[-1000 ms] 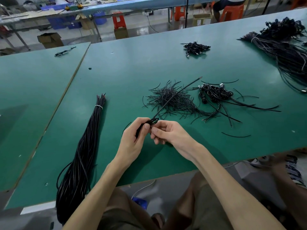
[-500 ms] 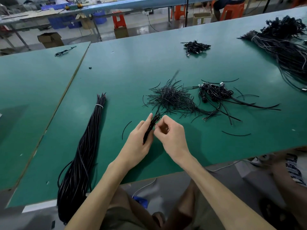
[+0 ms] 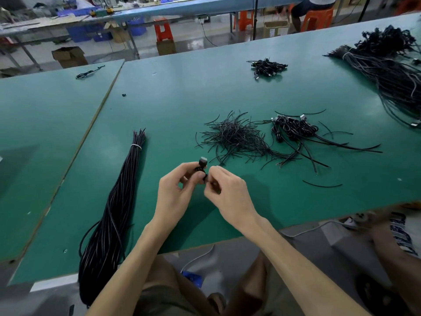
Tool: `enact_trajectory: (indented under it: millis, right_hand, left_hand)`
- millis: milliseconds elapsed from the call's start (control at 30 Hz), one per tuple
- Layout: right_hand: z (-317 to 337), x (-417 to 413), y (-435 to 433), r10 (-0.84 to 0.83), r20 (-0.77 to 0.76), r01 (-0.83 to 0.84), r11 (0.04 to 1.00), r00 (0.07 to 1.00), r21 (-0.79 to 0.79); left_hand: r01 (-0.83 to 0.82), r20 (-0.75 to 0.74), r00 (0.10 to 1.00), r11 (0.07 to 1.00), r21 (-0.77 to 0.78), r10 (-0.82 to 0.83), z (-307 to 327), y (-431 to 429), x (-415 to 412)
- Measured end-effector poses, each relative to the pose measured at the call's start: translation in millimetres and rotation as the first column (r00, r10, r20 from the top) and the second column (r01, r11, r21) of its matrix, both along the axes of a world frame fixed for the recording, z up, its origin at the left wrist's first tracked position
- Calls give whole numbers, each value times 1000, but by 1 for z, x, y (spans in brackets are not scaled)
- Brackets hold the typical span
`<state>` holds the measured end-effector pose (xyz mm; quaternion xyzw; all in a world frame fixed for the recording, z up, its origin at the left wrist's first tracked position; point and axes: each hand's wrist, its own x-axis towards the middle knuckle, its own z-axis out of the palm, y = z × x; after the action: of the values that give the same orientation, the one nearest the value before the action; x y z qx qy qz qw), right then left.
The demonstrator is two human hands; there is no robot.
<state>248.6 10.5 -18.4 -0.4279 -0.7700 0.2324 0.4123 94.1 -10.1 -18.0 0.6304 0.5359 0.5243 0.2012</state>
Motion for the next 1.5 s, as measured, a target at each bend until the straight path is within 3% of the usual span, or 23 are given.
enact_trajectory:
  millis: [200, 367, 467, 667, 933, 1033, 1167, 1333, 1433, 1500]
  right_hand:
    - [5, 0, -4, 55, 66, -63, 991, 996, 122]
    - [3, -1, -3, 78, 49, -84, 987, 996, 135]
    - [3, -1, -4, 49, 57, -58, 985, 997, 165]
    - [4, -2, -5, -34, 40, 24, 972, 999, 233]
    - [-3, 3, -1, -80, -157, 87, 995, 984, 39]
    - [-4, 4, 1, -111, -213, 110, 994, 971, -18]
    - [-4, 4, 1, -107, -220, 98, 994, 970, -49]
    - [-4, 6, 3, -135, -235, 124, 990, 963, -61]
    - [-3, 5, 4, -137, -222, 124, 990, 965, -71]
    - [-3, 5, 3, -124, -181, 118, 992, 976, -43]
  left_hand:
    - [82, 53, 996, 981, -174, -74, 23, 21, -12]
    - [417, 297, 892, 873, -253, -340, 35, 30, -20]
    - [378, 218, 920, 883, -277, -325, 37, 36, -17]
    - [344, 221, 933, 883, -320, -283, 41, 42, -9]
    - [346, -29, 912, 805, -483, -410, 49, 42, -33]
    - [352, -54, 895, 775, -525, -443, 45, 40, -38]
    - [275, -73, 934, 835, -476, -348, 37, 39, -30]
    - [222, -216, 924, 902, -371, -317, 32, 33, -13]
    - [223, -182, 933, 897, -381, -309, 34, 28, -3]
    - [234, -10, 964, 861, -451, -267, 37, 27, 0]
